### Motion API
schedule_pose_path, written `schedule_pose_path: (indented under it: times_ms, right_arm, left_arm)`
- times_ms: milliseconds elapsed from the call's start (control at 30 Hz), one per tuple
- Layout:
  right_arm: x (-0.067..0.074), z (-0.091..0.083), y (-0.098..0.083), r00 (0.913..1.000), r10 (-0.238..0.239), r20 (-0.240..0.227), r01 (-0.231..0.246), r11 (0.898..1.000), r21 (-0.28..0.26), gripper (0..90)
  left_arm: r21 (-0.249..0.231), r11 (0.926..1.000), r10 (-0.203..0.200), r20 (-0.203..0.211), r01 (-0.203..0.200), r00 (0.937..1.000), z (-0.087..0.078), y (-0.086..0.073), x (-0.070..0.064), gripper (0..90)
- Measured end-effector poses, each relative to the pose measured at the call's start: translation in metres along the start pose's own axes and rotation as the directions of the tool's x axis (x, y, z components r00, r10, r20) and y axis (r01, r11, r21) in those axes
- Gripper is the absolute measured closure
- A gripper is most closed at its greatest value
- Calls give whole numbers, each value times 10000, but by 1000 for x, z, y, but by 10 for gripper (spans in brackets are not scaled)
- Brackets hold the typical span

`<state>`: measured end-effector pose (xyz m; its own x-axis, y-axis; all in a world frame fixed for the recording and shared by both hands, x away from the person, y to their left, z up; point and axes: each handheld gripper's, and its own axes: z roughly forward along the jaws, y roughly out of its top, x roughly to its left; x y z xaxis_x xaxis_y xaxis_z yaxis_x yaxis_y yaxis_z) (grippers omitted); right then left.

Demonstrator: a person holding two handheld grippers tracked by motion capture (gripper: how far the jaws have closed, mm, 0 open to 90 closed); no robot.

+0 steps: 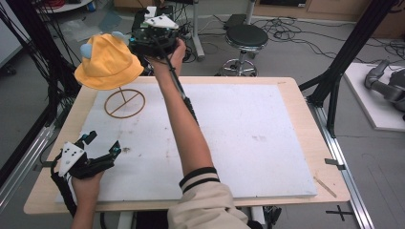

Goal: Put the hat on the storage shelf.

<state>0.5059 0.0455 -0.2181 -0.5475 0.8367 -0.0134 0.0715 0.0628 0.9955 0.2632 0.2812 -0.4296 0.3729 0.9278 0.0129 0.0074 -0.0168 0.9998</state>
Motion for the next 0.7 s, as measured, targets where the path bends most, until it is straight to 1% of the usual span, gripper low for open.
schedule_pose_path:
  times_ms: [167, 200, 267, 300, 333, 433, 533, 567, 700]
  right_arm:
    - [-33, -37, 12, 9995, 303, 120, -300, 9992, -253, 122]
    - [-39, -45, 13, 9994, 320, 107, -317, 9992, -248, 120]
    - [-51, -61, 17, 9997, 226, 128, -225, 9997, -94, 116]
    - [-57, -69, 20, 9997, 217, 108, -216, 9997, -114, 116]
    - [-63, -79, 22, 9997, 224, 94, -222, 9995, -219, 116]
    - [-81, -108, 27, 9989, 459, 42, -455, 9968, -660, 116]
    - [-96, -135, 29, 9991, 367, 203, -349, 9959, -833, 116]
    - [-101, -144, 29, 9992, 340, 217, -320, 9954, -900, 116]
    - [-120, -178, 27, 9991, 365, 217, -332, 9905, -1337, 116]
  left_arm:
    - [41, 10000, -44, -8, 44, 10000, 0, 0, 0, 110]
    - [-7, 9999, -139, 13, 139, 9999, 0, 0, 0, 110]
    - [-44, 9998, -193, 44, 193, 9998, 0, 0, -1, 110]
    - [-32, 9998, -175, 55, 175, 9998, 0, 1, -1, 110]
    - [-63, 9998, -181, 65, 181, 9998, 0, 1, -2, 110]
    - [-19, 9999, -128, 129, 128, 9998, 0, 2, -3, 110]
    - [-45, 9999, -146, 139, 146, 9998, 1, 2, -5, 110]
    - [-15, 10000, -85, 127, 85, 9999, 0, 3, -5, 110]
    - [-4, 10000, -63, 84, 63, 9999, 0, 3, -5, 110]
